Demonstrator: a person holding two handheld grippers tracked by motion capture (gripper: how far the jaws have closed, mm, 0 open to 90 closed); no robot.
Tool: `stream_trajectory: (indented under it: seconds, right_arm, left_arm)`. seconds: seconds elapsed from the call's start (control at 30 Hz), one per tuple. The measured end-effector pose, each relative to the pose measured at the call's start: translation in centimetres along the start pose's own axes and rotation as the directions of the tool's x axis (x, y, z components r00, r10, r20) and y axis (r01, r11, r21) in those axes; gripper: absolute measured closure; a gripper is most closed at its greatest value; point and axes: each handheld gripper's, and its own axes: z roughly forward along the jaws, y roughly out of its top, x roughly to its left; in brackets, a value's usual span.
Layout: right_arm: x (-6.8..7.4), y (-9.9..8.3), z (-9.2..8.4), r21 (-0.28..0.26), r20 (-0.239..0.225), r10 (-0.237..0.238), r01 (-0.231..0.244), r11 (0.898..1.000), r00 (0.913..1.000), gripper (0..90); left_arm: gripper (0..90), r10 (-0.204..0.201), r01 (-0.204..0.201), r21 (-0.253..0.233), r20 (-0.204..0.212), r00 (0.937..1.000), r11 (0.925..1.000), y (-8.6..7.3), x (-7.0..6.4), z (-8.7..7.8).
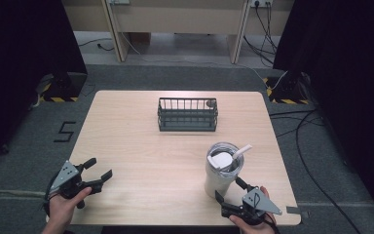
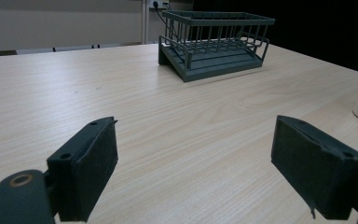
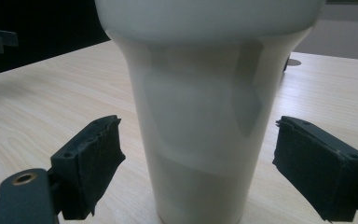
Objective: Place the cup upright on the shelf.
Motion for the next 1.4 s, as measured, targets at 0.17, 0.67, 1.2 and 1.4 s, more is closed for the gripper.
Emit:
stream_trajectory:
  seconds: [0.17,0.67,1.2,1.4]
  right_arm:
    - [0.1,0.4,0.8,-0.005,0.000,-0.004,0.004,1.000,1.0000,14.6]
    - [-0.2,0.7,2.0,-0.018,0.009,0.006,-0.006,1.000,0.9999,11.8]
    - [0.1,1.0,3.4,-0.020,0.003,0.018,-0.018,1.000,0.9998,1.6]
    - [0.0,1.0,4.0,-0.022,0.007,0.029,-0.029,0.999,0.9996,2.1]
  left_arm:
    - [14.1,0.000,0.000,0.000,-0.001,1.0000,1.0000,0.0,0.0,0.0]
    - [14.1,0.000,0.000,0.001,0.002,1.0000,1.0000,0.0,0.0,0.0]
    - [14.1,0.001,-0.001,0.000,0.003,1.0000,1.0000,0.0,0.0,0.0]
    - [14.1,0.000,0.000,0.000,0.005,1.0000,1.0000,0.0,0.0,0.0]
